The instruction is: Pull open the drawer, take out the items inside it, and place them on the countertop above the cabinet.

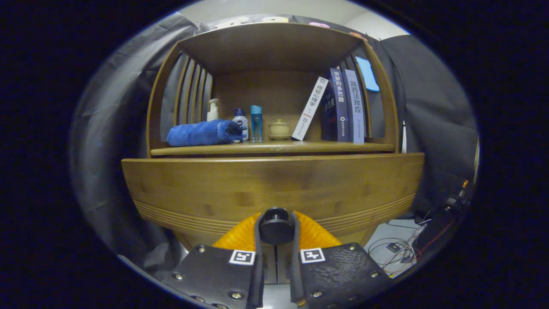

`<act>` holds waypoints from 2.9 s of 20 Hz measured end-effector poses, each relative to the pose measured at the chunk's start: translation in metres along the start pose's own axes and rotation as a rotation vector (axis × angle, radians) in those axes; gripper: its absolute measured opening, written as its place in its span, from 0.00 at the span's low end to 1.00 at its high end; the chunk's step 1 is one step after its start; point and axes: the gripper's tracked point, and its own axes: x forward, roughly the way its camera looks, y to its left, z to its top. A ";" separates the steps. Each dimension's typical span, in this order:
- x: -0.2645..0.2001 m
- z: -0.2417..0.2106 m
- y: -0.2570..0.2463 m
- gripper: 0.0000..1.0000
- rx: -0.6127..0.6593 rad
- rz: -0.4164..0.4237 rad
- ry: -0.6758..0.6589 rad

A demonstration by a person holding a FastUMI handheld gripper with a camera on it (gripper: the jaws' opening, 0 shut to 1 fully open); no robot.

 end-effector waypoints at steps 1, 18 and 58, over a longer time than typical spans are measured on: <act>-0.011 -0.001 -0.001 0.24 0.000 0.002 0.003; -0.156 -0.046 -0.025 0.24 -0.002 0.018 0.072; -0.020 0.005 -0.004 0.86 -0.123 0.048 0.565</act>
